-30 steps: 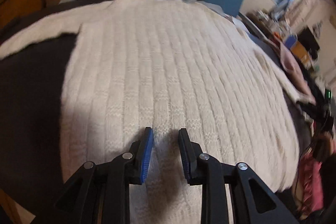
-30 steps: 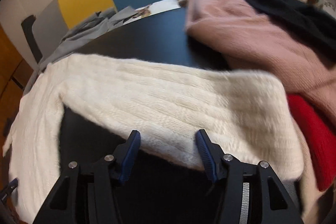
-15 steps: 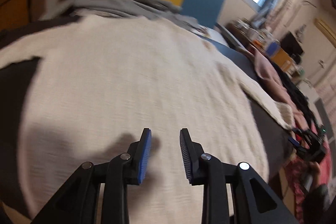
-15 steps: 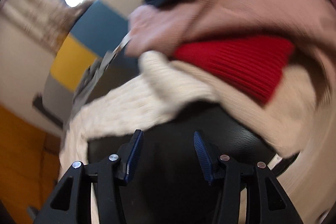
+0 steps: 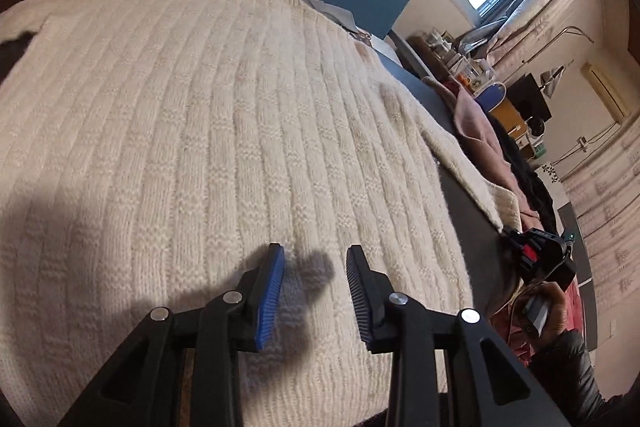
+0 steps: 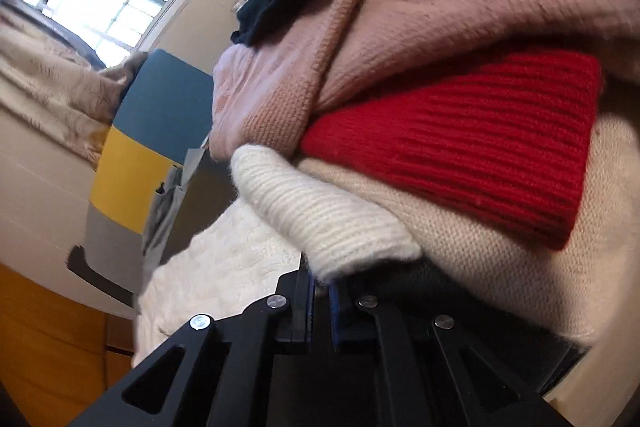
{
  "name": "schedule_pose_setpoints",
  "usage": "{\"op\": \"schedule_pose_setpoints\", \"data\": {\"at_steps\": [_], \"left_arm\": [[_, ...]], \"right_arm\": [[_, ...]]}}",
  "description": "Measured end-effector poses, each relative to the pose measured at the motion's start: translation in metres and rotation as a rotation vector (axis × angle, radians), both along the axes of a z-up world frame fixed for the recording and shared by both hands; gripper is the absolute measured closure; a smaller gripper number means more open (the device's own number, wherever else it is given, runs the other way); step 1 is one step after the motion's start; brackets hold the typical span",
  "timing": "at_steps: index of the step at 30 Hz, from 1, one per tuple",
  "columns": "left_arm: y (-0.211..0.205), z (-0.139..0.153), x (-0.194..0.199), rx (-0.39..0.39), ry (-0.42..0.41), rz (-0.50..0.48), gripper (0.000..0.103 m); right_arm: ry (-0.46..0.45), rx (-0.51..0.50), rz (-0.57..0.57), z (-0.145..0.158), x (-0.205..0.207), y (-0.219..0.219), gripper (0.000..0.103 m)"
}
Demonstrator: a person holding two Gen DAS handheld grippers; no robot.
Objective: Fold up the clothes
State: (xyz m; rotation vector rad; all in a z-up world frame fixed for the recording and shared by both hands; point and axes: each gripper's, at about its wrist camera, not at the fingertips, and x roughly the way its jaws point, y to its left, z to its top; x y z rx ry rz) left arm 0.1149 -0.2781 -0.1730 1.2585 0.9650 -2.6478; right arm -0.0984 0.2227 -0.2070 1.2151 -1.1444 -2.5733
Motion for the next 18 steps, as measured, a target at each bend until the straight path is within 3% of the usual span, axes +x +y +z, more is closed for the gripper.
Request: {"op": "schedule_pose_setpoints", "data": {"at_steps": [10,18], "left_arm": [[0.004,0.002,-0.010,-0.025,-0.032,-0.030,0.067],[0.000,0.013,-0.029,0.046,-0.048,-0.085,0.064]], "right_arm": [[0.084,0.246,0.246,0.036,-0.027,-0.079,0.097],[0.098,0.328,0.469,0.026,-0.037,-0.150,0.097]]}}
